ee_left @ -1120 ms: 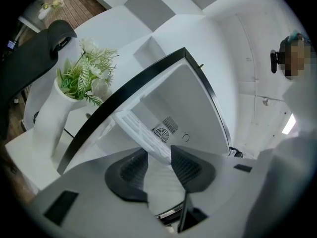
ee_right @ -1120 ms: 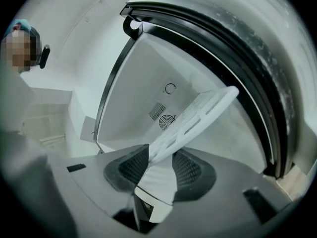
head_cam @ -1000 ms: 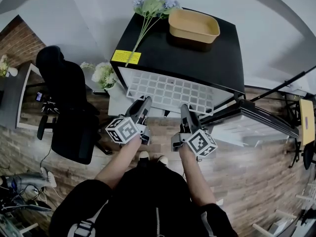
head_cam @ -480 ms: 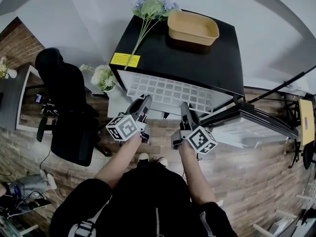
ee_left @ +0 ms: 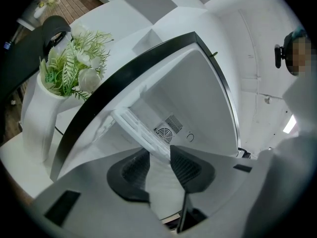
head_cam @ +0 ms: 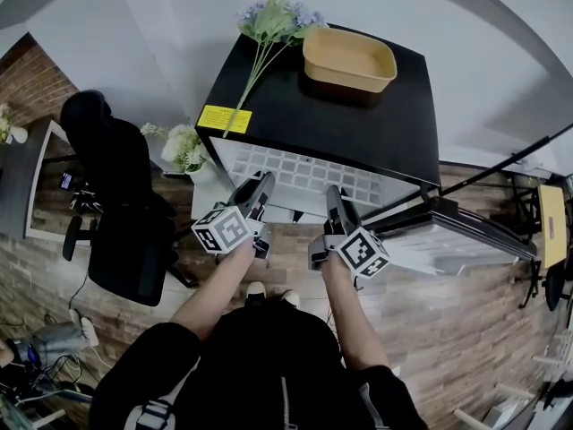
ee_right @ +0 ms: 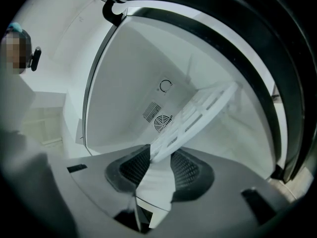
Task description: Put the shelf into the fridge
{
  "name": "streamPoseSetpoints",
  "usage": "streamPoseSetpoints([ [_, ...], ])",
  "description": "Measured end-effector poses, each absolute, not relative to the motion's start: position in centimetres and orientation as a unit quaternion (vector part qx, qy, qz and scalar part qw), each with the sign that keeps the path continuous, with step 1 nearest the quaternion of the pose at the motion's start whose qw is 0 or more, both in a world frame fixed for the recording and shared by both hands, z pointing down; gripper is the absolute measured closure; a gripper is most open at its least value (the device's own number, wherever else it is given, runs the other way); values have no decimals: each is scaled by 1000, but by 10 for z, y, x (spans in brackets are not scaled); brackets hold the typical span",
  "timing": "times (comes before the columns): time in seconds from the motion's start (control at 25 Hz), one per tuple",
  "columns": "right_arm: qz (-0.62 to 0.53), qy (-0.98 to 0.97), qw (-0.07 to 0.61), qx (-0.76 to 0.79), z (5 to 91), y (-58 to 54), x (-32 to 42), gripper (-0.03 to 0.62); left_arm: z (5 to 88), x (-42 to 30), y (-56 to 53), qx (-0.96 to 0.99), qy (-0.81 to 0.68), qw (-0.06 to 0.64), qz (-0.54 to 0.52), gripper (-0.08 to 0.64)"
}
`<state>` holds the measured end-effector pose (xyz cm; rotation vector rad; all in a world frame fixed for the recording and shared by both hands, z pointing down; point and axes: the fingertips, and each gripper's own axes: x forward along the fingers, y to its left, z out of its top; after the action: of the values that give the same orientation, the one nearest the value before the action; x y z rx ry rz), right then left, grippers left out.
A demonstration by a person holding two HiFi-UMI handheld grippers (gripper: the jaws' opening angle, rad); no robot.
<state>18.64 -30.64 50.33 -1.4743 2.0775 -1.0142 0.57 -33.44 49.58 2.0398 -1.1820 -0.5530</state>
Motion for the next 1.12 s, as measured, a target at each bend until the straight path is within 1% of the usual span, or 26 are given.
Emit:
streamPoseSetpoints([
  [1.12,-363,732,211,-536,503,-348,193,468,496,11,-377,772,-465,366,-230,423],
])
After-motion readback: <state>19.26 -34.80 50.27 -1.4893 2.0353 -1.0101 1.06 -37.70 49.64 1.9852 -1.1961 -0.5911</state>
